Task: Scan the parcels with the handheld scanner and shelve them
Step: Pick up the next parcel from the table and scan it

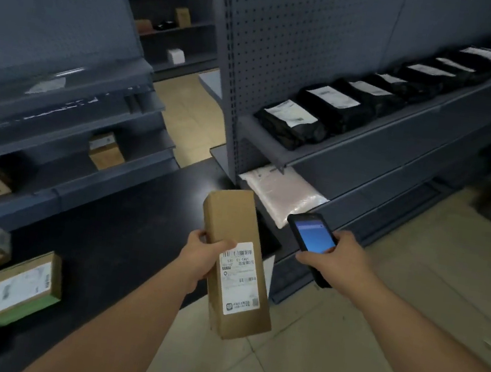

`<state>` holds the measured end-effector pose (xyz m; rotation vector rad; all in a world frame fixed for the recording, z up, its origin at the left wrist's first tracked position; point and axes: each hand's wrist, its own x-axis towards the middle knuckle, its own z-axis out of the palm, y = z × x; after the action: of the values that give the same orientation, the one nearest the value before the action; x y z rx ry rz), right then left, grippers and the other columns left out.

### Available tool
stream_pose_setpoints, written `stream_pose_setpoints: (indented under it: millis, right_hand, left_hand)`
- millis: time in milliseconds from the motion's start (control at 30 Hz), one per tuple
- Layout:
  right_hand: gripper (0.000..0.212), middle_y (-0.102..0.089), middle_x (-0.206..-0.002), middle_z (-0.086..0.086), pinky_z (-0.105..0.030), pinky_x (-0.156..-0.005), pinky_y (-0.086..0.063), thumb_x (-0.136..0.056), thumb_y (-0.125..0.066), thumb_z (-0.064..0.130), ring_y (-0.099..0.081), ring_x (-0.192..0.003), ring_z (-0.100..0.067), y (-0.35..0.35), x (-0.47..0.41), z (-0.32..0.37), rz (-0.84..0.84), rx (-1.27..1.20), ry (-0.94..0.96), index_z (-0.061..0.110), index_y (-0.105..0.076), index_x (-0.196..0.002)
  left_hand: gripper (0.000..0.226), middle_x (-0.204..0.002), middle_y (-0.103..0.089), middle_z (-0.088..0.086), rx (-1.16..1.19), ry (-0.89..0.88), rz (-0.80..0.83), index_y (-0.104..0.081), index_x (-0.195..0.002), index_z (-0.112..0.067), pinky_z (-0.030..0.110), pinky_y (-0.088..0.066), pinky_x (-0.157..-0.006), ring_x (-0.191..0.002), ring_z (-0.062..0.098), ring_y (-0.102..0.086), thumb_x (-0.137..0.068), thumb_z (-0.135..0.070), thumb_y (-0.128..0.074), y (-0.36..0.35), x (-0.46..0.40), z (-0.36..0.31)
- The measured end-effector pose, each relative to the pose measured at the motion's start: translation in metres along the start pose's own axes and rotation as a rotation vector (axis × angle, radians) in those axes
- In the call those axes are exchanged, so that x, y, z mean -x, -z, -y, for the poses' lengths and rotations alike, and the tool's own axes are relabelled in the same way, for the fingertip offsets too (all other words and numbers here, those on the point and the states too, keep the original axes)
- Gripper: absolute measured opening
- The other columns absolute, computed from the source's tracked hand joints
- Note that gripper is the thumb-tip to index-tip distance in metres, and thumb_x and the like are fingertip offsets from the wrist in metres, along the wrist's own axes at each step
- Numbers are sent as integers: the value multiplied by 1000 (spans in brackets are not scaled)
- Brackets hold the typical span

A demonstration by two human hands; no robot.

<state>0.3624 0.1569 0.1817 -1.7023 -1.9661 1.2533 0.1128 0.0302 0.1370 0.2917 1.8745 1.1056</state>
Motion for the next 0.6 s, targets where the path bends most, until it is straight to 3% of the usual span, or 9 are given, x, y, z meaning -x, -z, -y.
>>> stream_pose_setpoints:
  millis: [233,300,467,600]
  right_hand:
    - [71,-64,-104,-7,-42,-76,-61,-69,-94,36,-67,-90,-24,89,-3,-73,-100,-153,-121,15,-49,-119]
    - [71,-64,-103,-5,-46,-81,-62,-67,-93,39,-67,-90,-23,108,-8,-92,-143,-167,-167,17,-50,-118]
    - [65,-63,-104,-5,-47,-82,-61,-70,-92,39,-66,-91,-24,150,-25,-129,-206,-189,-253,21,-47,-113]
    - [64,-63,-102,-6,-48,-81,-63,-70,-91,36,-66,-91,-25,182,-60,-144,-238,-186,-306,20,-48,-115]
  left_hand:
    - [83,-119,-75,5,-75,-31,122,-42,-141,-26,45,-62,-89,-103,26,-75,-75,-40,-92,-125,-2,-20]
    - [85,-114,-78,2,-112,-37,178,-49,-140,-22,41,-62,-82,-100,24,-77,-69,-46,-91,-157,-6,-27]
    - [63,-108,-80,0,-171,-52,290,-54,-138,-25,30,-56,-66,-95,20,-77,-85,-39,-85,-232,-22,-51]
    - [68,-104,-82,1,-188,-43,347,-54,-140,-25,36,-59,-72,-94,24,-79,-82,-43,-85,-285,-49,-72]
